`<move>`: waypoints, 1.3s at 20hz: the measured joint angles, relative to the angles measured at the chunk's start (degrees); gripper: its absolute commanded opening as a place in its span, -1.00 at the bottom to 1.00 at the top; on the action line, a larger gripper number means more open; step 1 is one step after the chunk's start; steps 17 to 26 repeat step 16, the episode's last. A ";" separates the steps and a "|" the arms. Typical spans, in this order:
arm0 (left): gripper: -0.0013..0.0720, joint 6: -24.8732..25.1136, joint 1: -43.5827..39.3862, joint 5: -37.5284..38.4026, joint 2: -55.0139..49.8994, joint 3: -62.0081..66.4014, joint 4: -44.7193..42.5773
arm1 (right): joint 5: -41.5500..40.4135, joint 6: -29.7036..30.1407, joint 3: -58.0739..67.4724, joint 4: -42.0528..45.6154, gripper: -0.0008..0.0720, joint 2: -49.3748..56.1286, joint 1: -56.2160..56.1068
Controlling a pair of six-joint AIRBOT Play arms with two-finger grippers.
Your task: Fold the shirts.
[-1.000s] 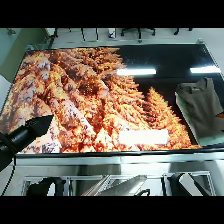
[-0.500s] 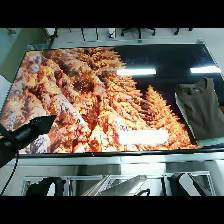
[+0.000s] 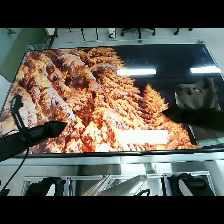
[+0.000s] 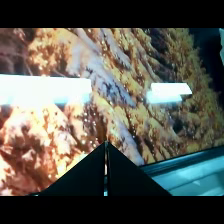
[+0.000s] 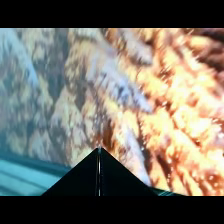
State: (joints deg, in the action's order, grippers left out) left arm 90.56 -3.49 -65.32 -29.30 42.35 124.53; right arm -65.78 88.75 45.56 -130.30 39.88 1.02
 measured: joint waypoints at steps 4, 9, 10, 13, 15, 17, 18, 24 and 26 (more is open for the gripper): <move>-0.92 -0.07 -9.18 1.20 -0.28 -0.04 -2.16 | 10.16 -0.63 -7.91 0.13 -0.92 -1.66 -12.98; -0.92 -1.57 -14.14 2.21 -0.35 -0.04 -3.52 | 14.32 -1.03 -10.27 -0.59 -0.92 -2.14 -17.38; -0.92 -1.62 -14.47 2.25 -0.35 -0.04 -3.69 | 14.43 -1.05 -10.43 -0.72 -0.92 -2.16 -17.68; -0.92 -2.01 -14.99 2.32 -0.35 -0.04 -3.87 | 14.75 -1.05 -10.69 -0.92 -0.92 -2.21 -18.12; -0.92 -2.01 -15.13 2.32 -0.35 -0.04 -3.89 | 14.95 -1.07 -10.75 -0.96 -0.92 -2.21 -18.23; -0.92 -2.01 -15.19 2.34 -0.35 -0.04 -3.89 | 14.95 -1.07 -10.78 -0.98 -0.92 -2.21 -18.27; -0.92 -2.01 -15.19 2.34 -0.35 -0.04 -3.89 | 14.95 -1.07 -10.78 -0.98 -0.92 -2.21 -18.27; -0.92 -2.01 -15.19 2.34 -0.35 -0.04 -3.89 | 14.95 -1.07 -10.78 -0.98 -0.92 -2.21 -18.27; -0.92 -2.01 -15.19 2.34 -0.35 -0.04 -3.89 | 14.95 -1.07 -10.78 -0.98 -0.92 -2.21 -18.27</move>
